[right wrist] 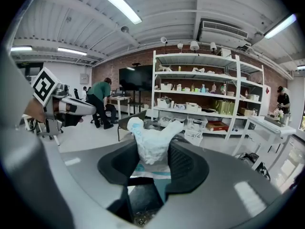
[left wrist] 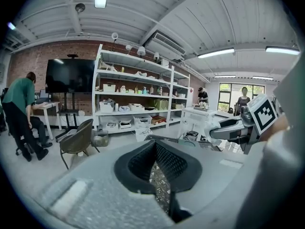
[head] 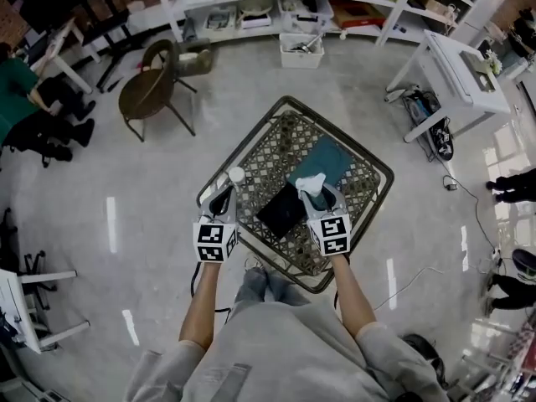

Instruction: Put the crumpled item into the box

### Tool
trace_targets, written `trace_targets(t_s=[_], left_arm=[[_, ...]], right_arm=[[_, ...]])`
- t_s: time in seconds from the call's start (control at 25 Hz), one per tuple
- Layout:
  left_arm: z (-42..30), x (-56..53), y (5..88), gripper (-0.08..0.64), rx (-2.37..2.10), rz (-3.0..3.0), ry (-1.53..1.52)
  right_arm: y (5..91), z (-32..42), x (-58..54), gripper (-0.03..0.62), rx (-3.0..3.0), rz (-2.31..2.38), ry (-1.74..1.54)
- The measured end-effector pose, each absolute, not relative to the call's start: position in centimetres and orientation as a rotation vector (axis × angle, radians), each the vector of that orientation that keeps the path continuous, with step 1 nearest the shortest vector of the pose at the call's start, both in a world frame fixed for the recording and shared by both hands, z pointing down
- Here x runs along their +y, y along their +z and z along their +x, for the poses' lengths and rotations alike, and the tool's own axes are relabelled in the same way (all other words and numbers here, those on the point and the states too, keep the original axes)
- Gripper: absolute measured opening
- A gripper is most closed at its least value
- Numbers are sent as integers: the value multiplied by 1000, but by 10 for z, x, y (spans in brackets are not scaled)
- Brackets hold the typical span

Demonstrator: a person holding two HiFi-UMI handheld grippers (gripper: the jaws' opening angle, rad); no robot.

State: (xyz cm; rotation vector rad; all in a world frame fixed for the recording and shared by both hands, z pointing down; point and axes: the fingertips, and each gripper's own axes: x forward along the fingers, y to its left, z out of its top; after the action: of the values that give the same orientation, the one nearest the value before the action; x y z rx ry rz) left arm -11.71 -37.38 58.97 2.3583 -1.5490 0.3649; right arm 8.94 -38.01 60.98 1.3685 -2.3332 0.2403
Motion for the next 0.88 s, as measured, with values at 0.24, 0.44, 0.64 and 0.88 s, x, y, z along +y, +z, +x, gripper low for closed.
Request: trace_targets(t_s=[0.24, 0.44, 0.64, 0.88], left_arm=[[-117, -363, 615, 6, -1506, 2331, 400], [-117, -355, 644, 6, -1475, 2299, 428], [-116, -337, 677, 6, -1443, 2254, 457], [-114, -327, 702, 6, -1411, 2212, 484]], right_arm=[[642, 87, -360, 169, -2293, 1342, 321], [673, 86, -348, 168, -2263, 1314, 374], [706, 84, -326, 169, -2231, 1272, 433], [730, 76, -314, 169, -2200, 1196, 463]])
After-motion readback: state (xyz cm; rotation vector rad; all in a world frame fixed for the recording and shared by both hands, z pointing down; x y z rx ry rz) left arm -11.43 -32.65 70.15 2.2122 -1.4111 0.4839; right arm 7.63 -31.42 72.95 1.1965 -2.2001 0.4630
